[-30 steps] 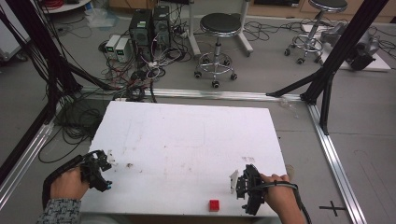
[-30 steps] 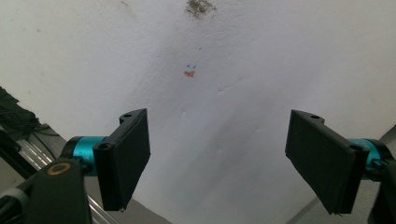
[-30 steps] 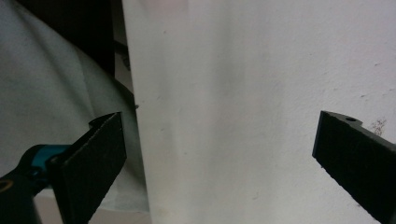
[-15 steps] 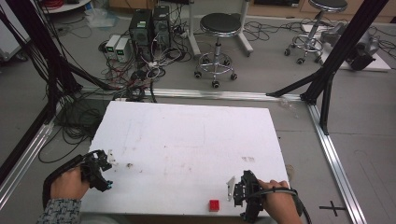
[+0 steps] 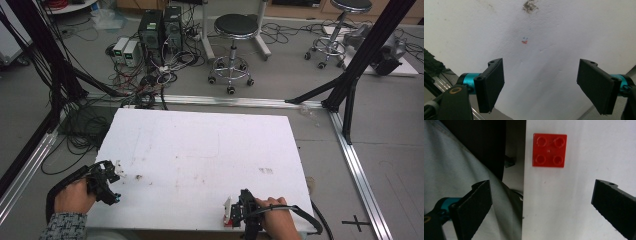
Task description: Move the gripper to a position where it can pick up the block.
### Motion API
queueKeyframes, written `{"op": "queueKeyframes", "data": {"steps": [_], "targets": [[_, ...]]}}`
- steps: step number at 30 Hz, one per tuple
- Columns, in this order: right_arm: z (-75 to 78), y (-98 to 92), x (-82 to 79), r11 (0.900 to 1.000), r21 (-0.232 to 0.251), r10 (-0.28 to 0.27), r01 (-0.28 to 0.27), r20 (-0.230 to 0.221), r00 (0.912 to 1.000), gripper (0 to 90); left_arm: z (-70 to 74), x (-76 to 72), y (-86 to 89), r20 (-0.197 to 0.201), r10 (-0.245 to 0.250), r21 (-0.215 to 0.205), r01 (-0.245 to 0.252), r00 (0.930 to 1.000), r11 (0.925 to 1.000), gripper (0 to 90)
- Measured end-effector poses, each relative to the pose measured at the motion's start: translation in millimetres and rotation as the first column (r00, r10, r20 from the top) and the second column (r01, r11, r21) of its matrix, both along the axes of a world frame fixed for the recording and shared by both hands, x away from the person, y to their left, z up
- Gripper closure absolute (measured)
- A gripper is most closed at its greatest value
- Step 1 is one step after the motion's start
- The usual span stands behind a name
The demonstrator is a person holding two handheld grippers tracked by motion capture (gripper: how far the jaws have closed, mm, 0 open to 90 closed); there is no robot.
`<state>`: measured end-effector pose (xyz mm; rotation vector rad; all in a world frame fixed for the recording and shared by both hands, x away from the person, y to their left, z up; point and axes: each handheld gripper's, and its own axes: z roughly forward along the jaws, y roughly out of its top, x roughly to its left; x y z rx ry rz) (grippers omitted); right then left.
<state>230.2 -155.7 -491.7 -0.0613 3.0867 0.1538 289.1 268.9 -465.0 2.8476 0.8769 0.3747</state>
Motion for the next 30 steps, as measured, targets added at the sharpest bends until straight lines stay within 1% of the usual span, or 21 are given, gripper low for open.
{"op": "queueKeyframes", "data": {"steps": [1,2,4,5,6,11,13,15,19,21,23,24,25,26,27,30], "targets": [[-3.6,4.9,0.8,1.000,-0.002,0.003,-0.003,-0.003,1.0000,2.5,0.3,0.2,0.3,-0.001,0.000,0.002,0.000,1.0000,1.0000,22.2],[-3.6,4.9,0.8,1.000,-0.002,0.003,-0.003,-0.003,1.0000,2.5,0.5,0.5,0.5,-0.003,-0.002,0.002,0.002,1.0000,1.0000,22.2],[-6.7,9.3,1.1,1.000,0.013,0.013,-0.013,-0.011,0.9999,2.5,-0.1,0.8,0.7,0.003,-0.004,0.003,0.004,1.0000,1.0000,22.3],[-8.4,11.6,1.2,1.000,0.013,0.020,-0.020,-0.016,0.9997,2.5,-0.3,0.8,0.5,0.002,-0.004,0.002,0.004,1.0000,1.0000,22.3],[-11.8,15.1,1.7,0.999,0.006,0.038,-0.038,-0.013,0.9992,2.5,-0.5,1.0,0.5,0.002,-0.006,0.002,0.006,1.0000,1.0000,22.3],[-16.8,20.7,3.6,0.999,-0.001,0.041,-0.041,-0.019,0.9990,2.5,-0.3,1.1,0.1,-0.004,-0.005,0.004,0.005,1.0000,1.0000,22.3],[-18.8,23.6,4.9,0.999,0.006,0.052,-0.051,-0.018,0.9985,2.5,-0.4,1.2,0.1,-0.005,-0.005,0.003,0.005,1.0000,1.0000,22.3],[-20.8,26.2,5.6,0.998,0.003,0.065,-0.065,-0.013,0.9978,2.5,-0.5,1.3,0.0,-0.003,-0.006,0.004,0.006,1.0000,1.0000,22.3],[-25.6,30.7,7.3,0.997,-0.013,0.070,-0.070,-0.008,0.9975,2.5,-0.5,0.8,-0.2,0.000,-0.003,0.000,0.003,1.0000,1.0000,22.3],[-28.0,33.0,7.2,0.997,-0.032,0.076,-0.076,0.000,0.9971,2.5,-0.3,0.9,-0.2,-0.002,-0.003,0.000,0.003,1.0000,1.0000,22.3],[-30.9,36.3,7.8,0.995,-0.040,0.088,-0.089,-0.008,0.9961,2.5,-0.5,1.0,-0.1,-0.001,-0.004,0.003,0.004,1.0000,1.0000,22.3],[-30.9,36.3,7.8,0.995,-0.040,0.088,-0.089,-0.008,0.9961,2.5,-0.3,1.1,-0.1,-0.005,-0.004,0.002,0.004,1.0000,1.0000,22.3],[-31.2,36.9,7.3,0.996,-0.046,0.076,-0.076,-0.010,0.9971,2.5,-0.4,1.1,-0.1,-0.005,-0.004,0.002,0.004,1.0000,1.0000,22.3],[-32.2,37.4,8.3,0.995,-0.042,0.085,-0.085,-0.010,0.9964,2.5,-0.6,1.0,-0.2,-0.002,-0.004,0.001,0.004,1.0000,1.0000,22.3],[-32.4,37.7,8.5,0.996,-0.046,0.082,-0.082,-0.005,0.9966,2.5,-0.4,1.1,-0.3,-0.005,-0.004,0.002,0.004,1.0000,1.0000,22.3],[-32.9,37.4,7.2,0.996,-0.063,0.063,-0.064,-0.011,0.9979,2.5,-0.6,1.4,-0.3,-0.006,-0.005,0.004,0.005,1.0000,1.0000,22.3]]}}
